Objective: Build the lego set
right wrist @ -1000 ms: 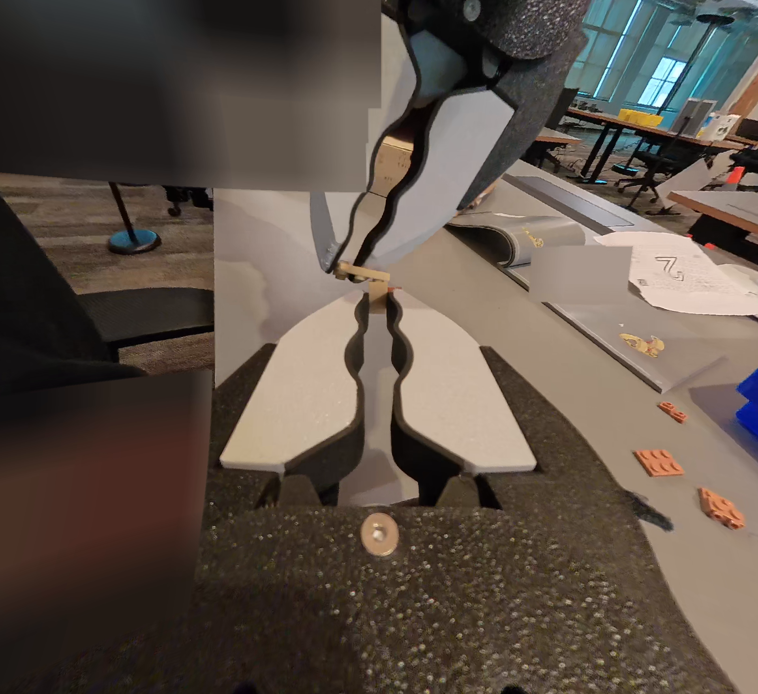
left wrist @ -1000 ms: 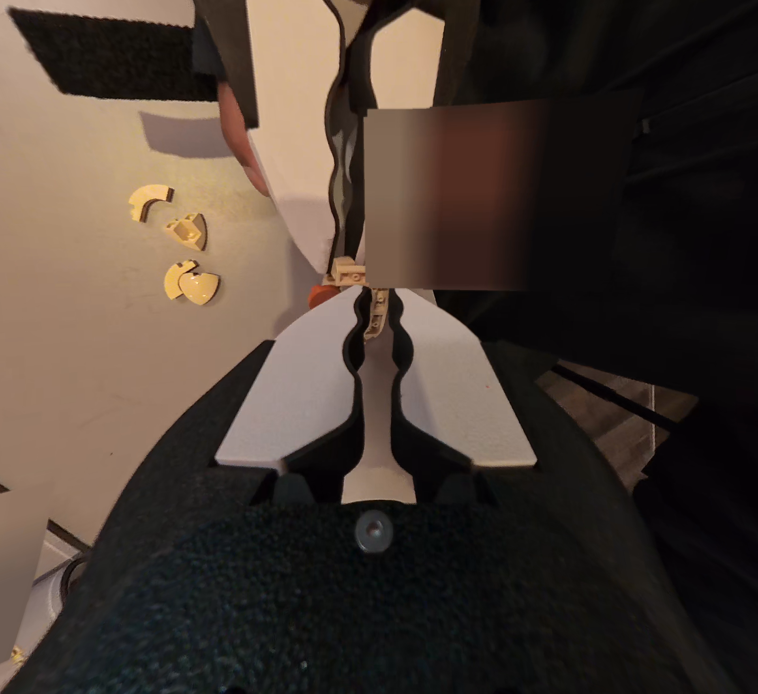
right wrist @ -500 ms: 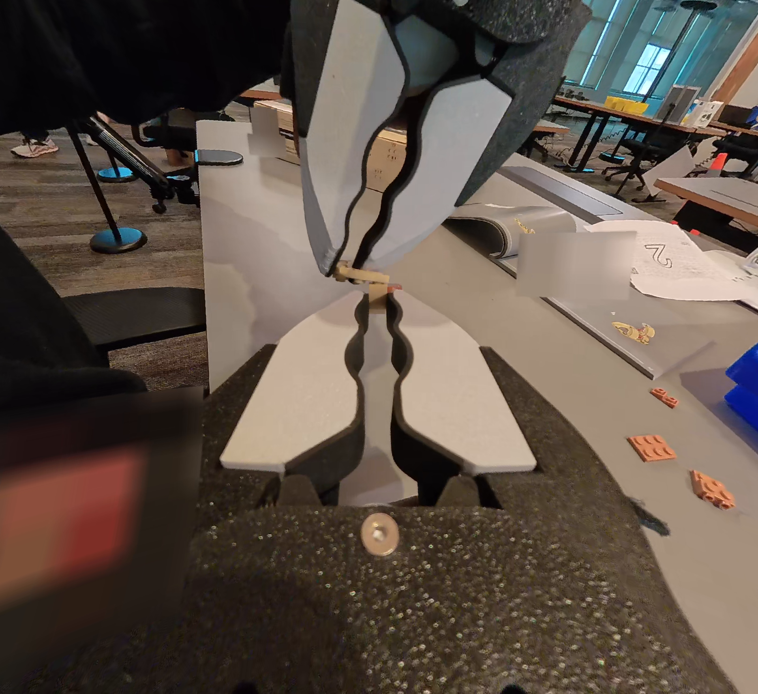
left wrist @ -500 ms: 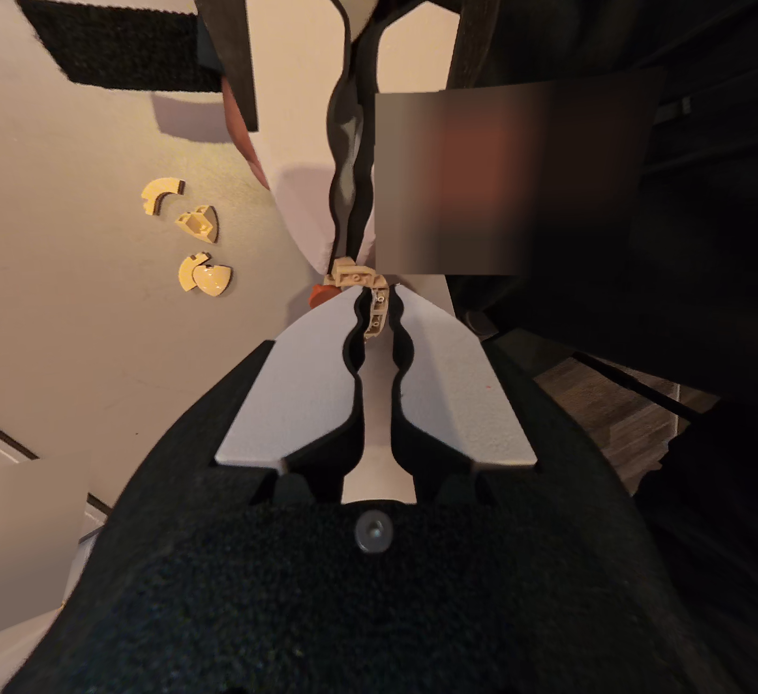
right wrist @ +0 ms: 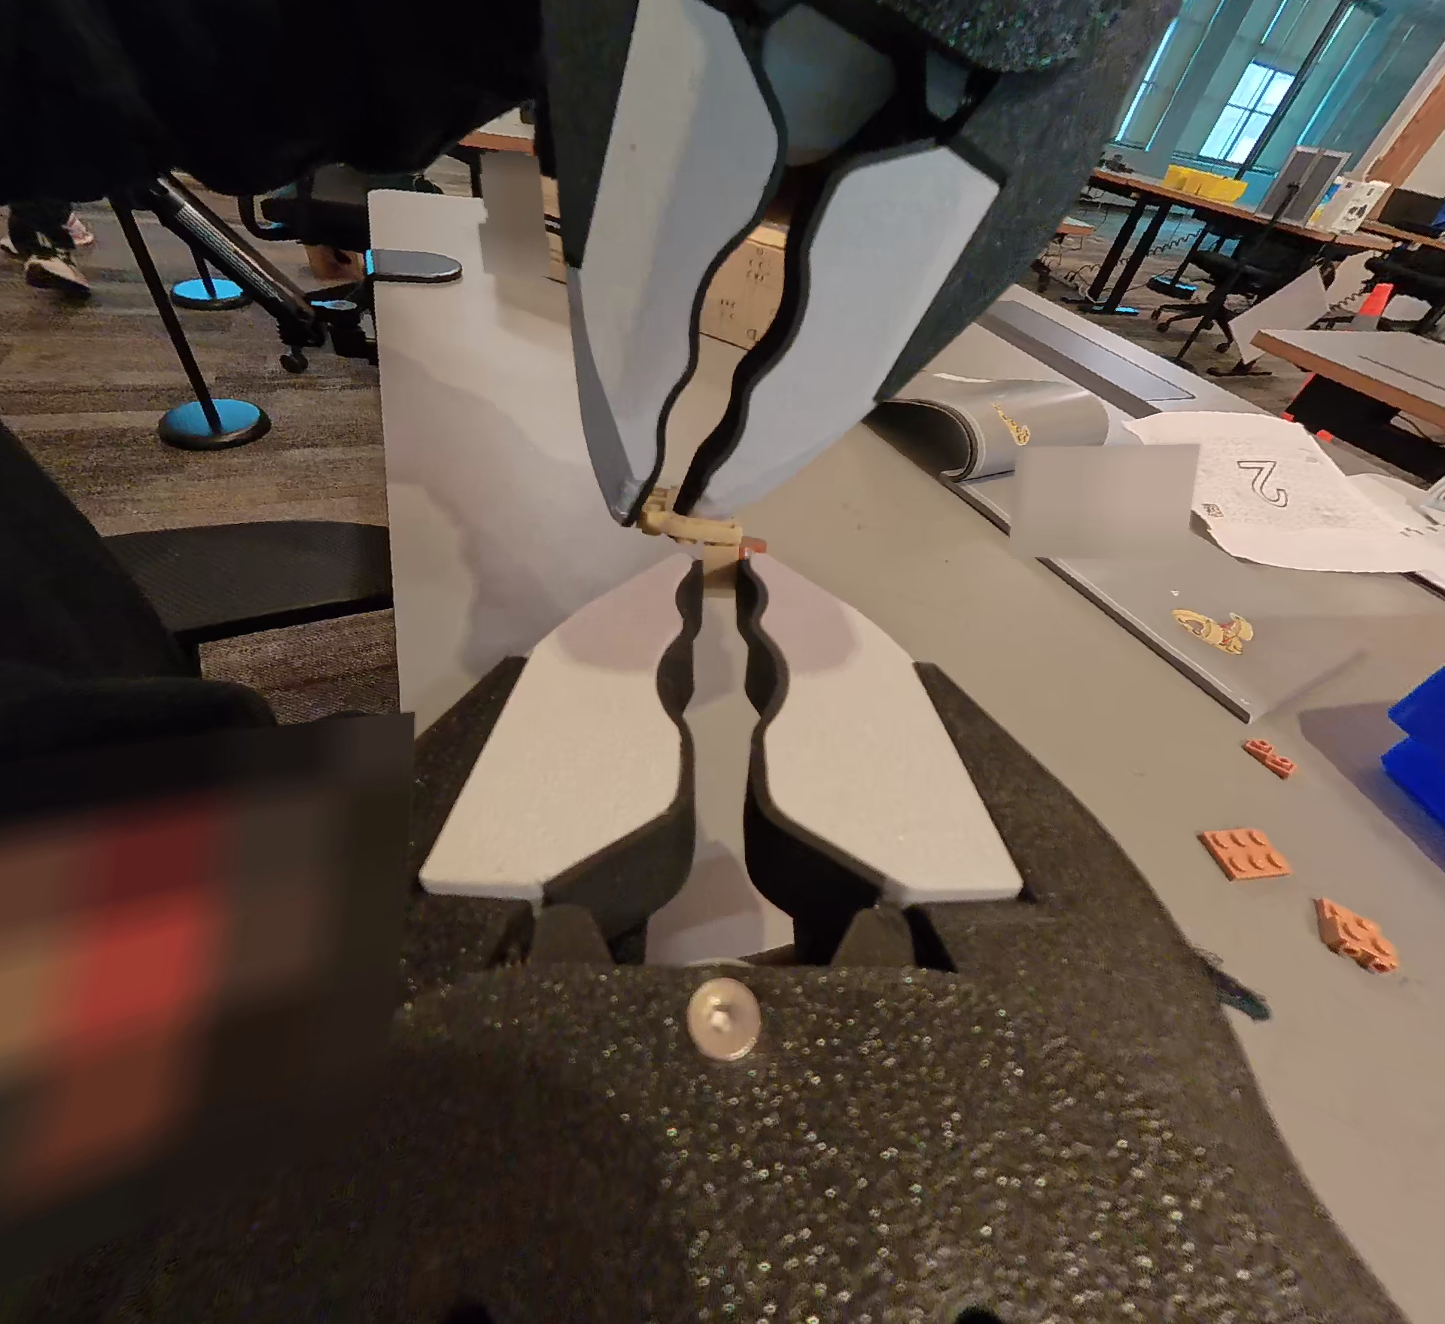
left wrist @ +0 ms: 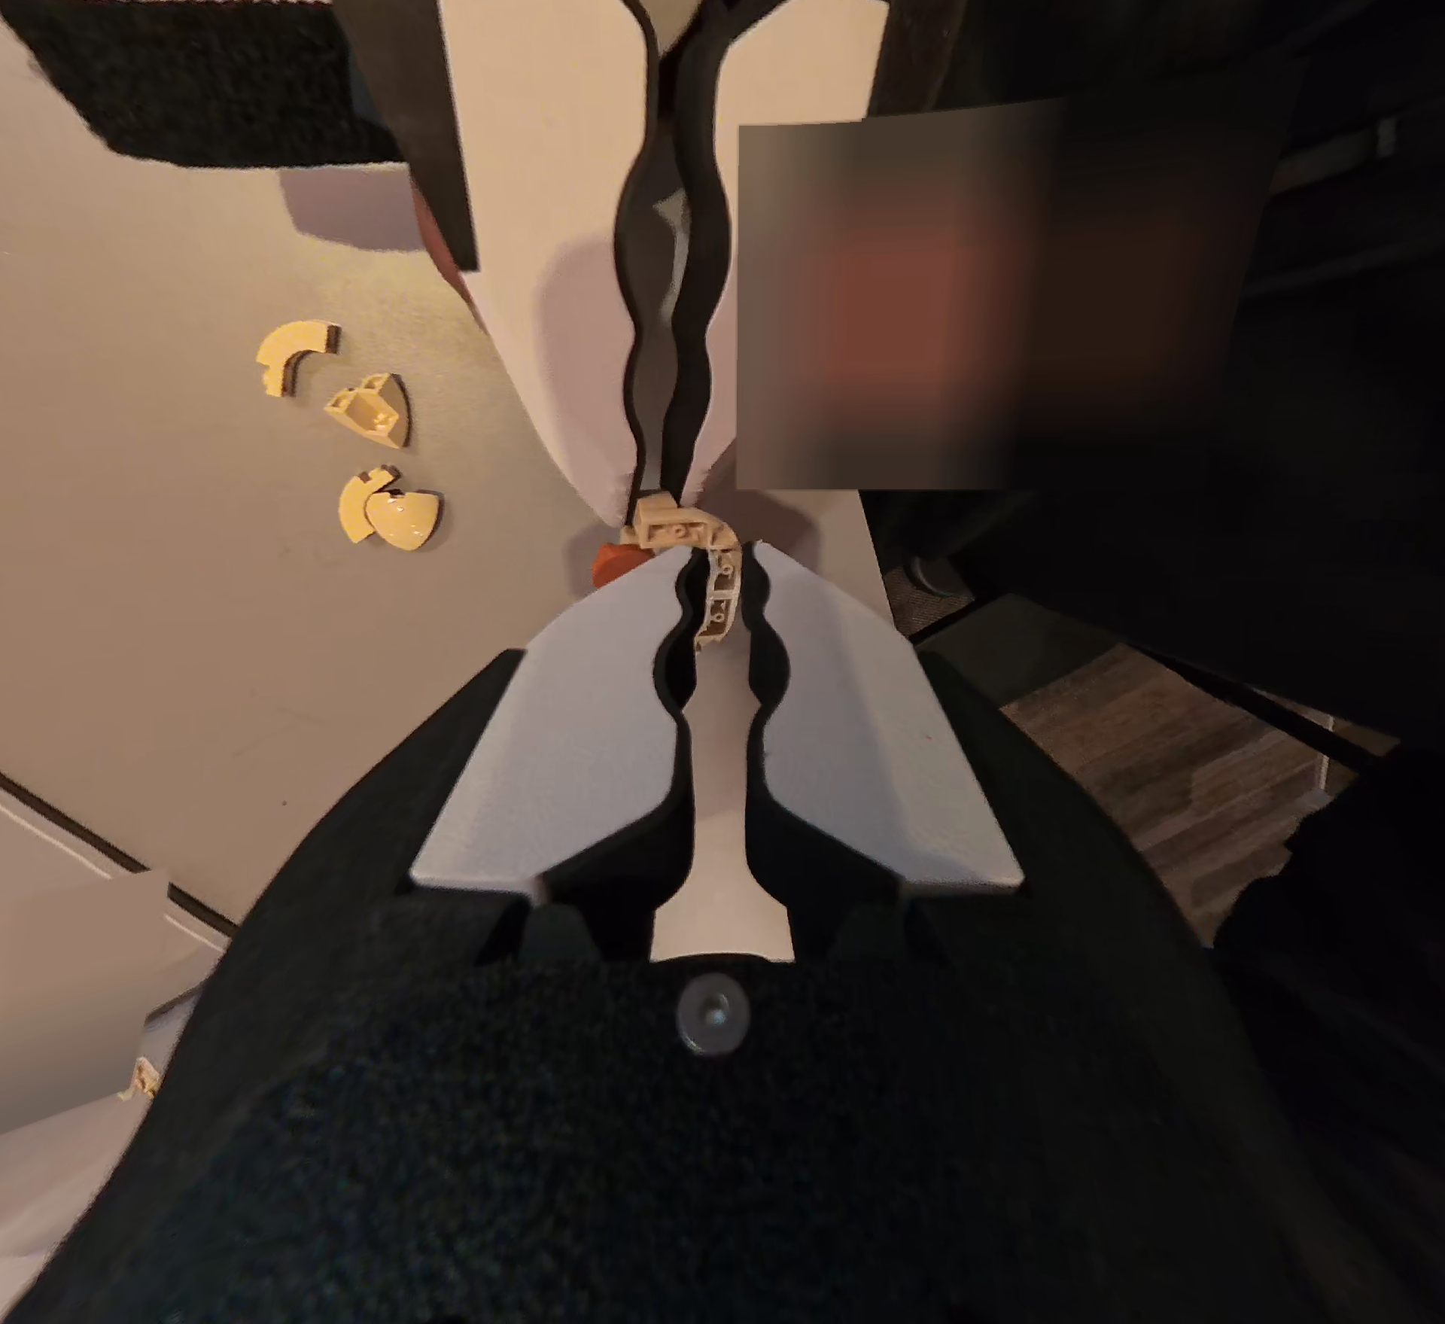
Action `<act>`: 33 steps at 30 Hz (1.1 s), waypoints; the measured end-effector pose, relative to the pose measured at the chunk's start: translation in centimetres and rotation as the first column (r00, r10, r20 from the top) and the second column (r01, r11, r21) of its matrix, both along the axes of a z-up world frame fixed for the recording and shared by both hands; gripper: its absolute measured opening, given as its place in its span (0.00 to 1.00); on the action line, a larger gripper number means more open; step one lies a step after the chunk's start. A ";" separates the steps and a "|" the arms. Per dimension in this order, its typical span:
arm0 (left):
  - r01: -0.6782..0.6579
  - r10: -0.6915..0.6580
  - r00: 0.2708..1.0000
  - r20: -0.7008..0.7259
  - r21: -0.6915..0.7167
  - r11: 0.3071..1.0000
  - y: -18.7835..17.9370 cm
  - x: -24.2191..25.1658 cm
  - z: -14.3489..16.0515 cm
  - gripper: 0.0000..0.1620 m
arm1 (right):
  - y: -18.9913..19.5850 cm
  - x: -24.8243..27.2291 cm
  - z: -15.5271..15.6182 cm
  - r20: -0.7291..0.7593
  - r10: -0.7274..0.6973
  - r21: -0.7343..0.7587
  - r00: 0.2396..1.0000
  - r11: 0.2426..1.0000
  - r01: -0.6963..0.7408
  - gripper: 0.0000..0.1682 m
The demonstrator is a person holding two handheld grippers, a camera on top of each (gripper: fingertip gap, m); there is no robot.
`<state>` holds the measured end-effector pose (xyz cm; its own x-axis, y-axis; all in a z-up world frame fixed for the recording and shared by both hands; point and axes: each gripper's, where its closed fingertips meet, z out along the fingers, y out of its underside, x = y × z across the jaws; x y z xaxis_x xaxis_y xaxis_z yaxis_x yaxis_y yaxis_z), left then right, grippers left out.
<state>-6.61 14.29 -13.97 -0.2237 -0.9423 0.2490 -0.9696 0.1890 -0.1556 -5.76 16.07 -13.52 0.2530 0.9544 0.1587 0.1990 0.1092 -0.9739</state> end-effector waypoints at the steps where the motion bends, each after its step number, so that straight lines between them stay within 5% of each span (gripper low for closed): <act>1: 0.008 -0.008 1.000 -0.001 -0.012 1.000 -0.1 0.0 0.0 0.05 | -0.1 0.0 0.0 0.004 0.006 0.003 1.000 1.000 -0.006 0.04; 33: 0.038 -0.037 0.998 -0.053 0.025 0.999 0.0 -0.2 -0.8 0.05 | 0.0 -0.2 -0.7 0.051 -0.017 0.003 0.999 1.000 0.017 0.04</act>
